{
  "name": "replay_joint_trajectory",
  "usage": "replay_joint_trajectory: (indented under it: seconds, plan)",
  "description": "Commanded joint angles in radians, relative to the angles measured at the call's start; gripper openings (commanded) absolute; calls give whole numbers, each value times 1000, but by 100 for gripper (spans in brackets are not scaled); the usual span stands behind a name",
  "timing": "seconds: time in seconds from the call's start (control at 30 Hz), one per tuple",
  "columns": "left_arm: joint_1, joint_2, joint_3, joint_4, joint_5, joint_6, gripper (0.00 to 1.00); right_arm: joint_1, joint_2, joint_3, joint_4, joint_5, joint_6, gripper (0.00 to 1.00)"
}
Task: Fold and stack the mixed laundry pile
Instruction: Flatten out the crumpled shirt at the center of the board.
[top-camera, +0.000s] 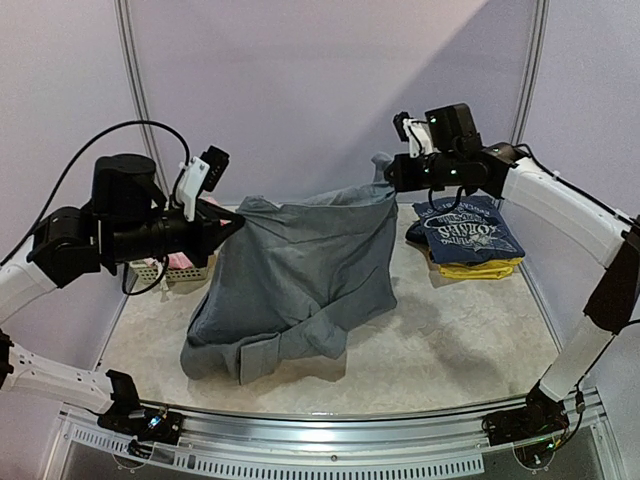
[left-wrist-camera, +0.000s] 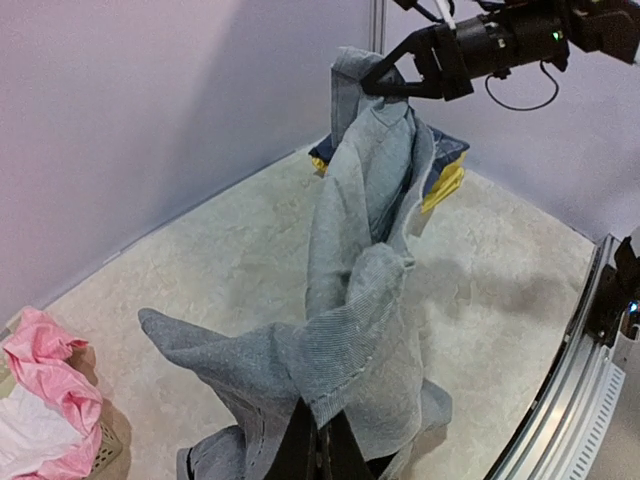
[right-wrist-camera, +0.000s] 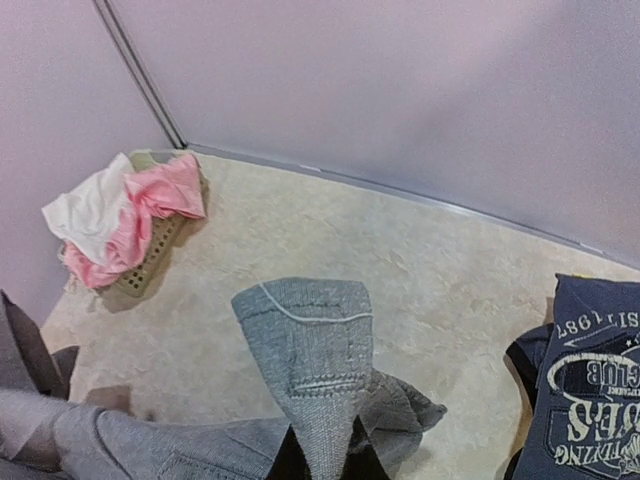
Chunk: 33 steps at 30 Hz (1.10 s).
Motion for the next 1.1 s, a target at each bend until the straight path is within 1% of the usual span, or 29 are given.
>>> replay_joint_trajectory:
  seconds: [0.0,0.17,0.37,0.5,0.6,0.7,0.77,0.87,1.07]
  plan:
    - [-28,-1,100,-4,-45,49,0,-3,-108,70,19,-148,-11,1]
    - [-36,33,210,-16,-138,89,0,0,-185,84,31,-187,-3,1]
    - [-61,55,287,-42,-160,115,0,25,-257,86,-9,-210,-20,1]
    - [-78,52,331,-66,-175,130,0,27,-316,86,-18,-339,-21,1]
    - [-92,44,380,-82,-184,185,0,30,-365,86,-5,-443,-22,2]
    - [-99,13,394,-45,-181,226,0,30,-410,83,11,-462,-18,2]
    - [-99,-3,403,-22,-167,249,0,30,-448,83,21,-447,-15,2]
    - [-99,-10,441,-35,-91,265,0,30,-479,91,23,-444,-11,2]
    - [-101,-30,493,-52,49,295,0,30,-515,122,-5,-555,6,3]
